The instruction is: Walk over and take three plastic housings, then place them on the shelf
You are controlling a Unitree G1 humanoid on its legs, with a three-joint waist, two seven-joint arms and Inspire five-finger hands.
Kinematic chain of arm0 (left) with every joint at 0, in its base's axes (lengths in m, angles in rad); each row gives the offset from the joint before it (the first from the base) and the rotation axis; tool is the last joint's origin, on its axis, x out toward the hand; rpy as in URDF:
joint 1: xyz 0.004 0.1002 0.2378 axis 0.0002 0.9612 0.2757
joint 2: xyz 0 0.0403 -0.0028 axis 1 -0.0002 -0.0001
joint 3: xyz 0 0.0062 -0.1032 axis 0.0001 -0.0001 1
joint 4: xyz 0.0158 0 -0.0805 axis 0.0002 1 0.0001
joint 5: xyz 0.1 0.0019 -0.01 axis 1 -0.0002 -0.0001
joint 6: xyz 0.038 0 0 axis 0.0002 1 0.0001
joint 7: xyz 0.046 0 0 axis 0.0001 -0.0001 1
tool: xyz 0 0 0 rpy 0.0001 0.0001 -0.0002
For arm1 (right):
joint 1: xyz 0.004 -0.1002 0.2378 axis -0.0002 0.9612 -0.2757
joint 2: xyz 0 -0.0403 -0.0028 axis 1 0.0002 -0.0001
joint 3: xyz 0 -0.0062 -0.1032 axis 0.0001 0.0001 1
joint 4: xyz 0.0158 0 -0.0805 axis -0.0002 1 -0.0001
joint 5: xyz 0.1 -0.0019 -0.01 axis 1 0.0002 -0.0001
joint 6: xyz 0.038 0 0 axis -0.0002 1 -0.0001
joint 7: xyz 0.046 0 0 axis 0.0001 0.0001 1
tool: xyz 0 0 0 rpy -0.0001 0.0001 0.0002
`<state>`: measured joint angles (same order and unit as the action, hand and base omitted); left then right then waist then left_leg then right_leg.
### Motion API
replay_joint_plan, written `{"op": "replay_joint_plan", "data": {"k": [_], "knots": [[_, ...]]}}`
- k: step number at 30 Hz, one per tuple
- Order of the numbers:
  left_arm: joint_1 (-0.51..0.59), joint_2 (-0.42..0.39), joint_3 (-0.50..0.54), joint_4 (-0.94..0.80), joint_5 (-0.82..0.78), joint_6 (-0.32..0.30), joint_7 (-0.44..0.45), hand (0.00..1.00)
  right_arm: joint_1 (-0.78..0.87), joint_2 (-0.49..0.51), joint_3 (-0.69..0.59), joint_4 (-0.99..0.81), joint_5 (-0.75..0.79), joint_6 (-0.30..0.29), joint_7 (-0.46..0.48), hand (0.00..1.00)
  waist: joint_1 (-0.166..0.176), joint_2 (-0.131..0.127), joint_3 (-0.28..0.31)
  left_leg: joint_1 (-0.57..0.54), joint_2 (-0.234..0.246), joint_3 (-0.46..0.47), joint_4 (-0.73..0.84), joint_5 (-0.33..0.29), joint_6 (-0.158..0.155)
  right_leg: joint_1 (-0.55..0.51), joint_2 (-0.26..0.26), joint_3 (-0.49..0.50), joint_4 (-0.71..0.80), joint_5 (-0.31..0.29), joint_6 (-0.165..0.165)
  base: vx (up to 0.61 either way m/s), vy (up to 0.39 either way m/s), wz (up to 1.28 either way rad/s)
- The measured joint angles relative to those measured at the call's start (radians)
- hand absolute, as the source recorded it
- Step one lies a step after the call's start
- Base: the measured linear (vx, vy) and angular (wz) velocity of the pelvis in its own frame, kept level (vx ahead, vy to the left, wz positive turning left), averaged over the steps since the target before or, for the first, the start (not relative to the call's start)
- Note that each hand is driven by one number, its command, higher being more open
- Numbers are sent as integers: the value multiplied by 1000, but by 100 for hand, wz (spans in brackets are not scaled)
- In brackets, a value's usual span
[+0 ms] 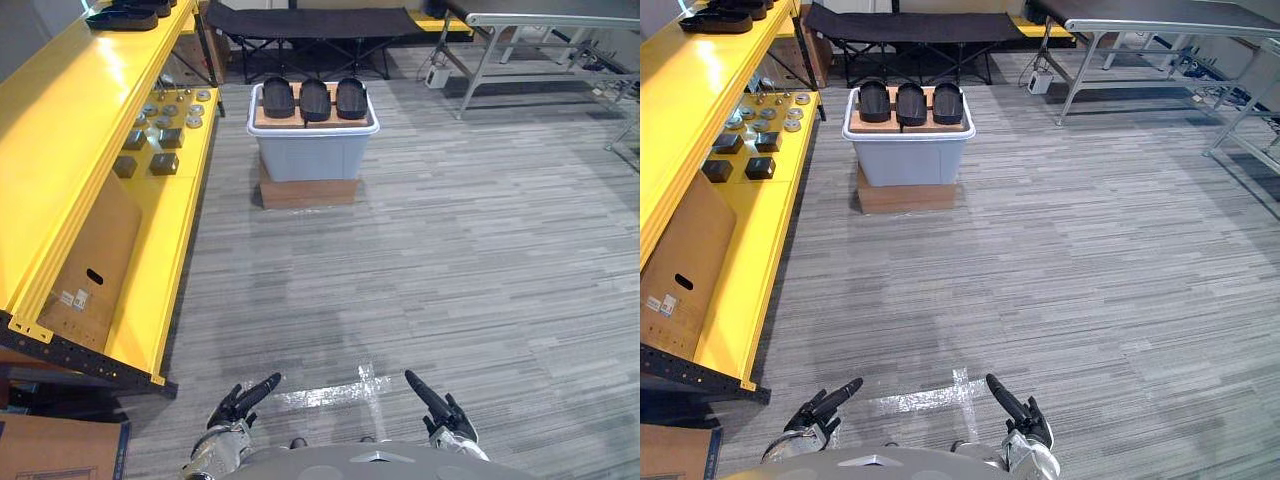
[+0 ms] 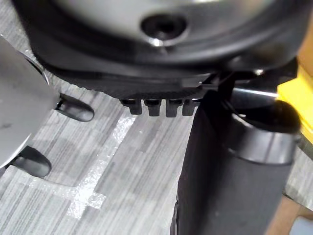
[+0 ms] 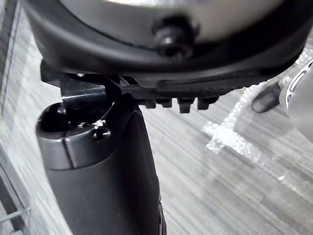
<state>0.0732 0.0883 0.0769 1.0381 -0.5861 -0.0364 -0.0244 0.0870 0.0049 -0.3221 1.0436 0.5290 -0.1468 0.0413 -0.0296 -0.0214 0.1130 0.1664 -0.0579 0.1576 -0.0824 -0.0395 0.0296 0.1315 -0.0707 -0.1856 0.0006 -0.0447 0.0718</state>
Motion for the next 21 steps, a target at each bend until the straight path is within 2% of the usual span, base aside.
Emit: {"op": "replay_joint_plan", "data": {"k": [8, 10, 12, 13, 16, 18, 19, 21], "knots": [[15, -11, -2, -34, 0, -8, -24, 100, 16, 3, 11, -38, 8, 0, -3, 100, 0, -4, 0, 1, -2, 22, 9, -9, -1, -16, -2, 28, 20, 9, -6, -53, -6, -10], [15, -13, -18, -59, 0, -6, -31, 100, 16, 3, 9, -46, 8, 0, -6, 100, 0, -8, 16, 0, -5, 18, 16, -26, 23, -88, -22, 27, 194, -57, 4, -84, 9, 0], [5, -13, -32, -74, 0, -7, -34, 100, 15, 1, 11, -67, 8, -1, -10, 100, 0, 2, 53, 14, 2, 18, 34, -38, 43, -193, -37, 21, 437, -70, 4, -50, 39, 0], [5, -10, -37, -81, 0, -7, -33, 100, 20, 2, 13, -71, 7, -8, -11, 100, -7, -2, 71, 29, 2, 15, 50, -47, 57, -243, -49, 24, 532, -90, -8, -12, 53, 3], [2, -5, -41, -85, -1, -5, -30, 100, 53, 8, 18, -69, -6, -8, -9, 100, -11, -4, 80, 24, 12, -4, 98, -83, 57, -288, -37, 40, 479, -99, -19, 75, 34, 14], [1, -9, -41, -85, -3, -1, -30, 100, 56, 11, 7, -69, -12, -11, -10, 100, -30, 1, 86, 17, 35, -21, 119, -102, 47, -315, -12, 54, 362, -82, -1, 196, -14, 30], [1, -9, -40, -84, -6, 4, -32, 100, 65, 12, 3, -67, -14, -15, -10, 100, -33, 3, 87, 19, 53, -30, 128, -117, 34, -326, 2, 54, 271, -67, 17, 201, -52, 24], [-1, -11, -23, -84, -10, 3, -37, 100, 102, 24, -14, -65, -13, -16, -7, 100, -27, -6, 89, 38, 71, -43, 165, -161, -6, -325, 5, 55, 180, -15, 11, 310, -124, 24]]}}
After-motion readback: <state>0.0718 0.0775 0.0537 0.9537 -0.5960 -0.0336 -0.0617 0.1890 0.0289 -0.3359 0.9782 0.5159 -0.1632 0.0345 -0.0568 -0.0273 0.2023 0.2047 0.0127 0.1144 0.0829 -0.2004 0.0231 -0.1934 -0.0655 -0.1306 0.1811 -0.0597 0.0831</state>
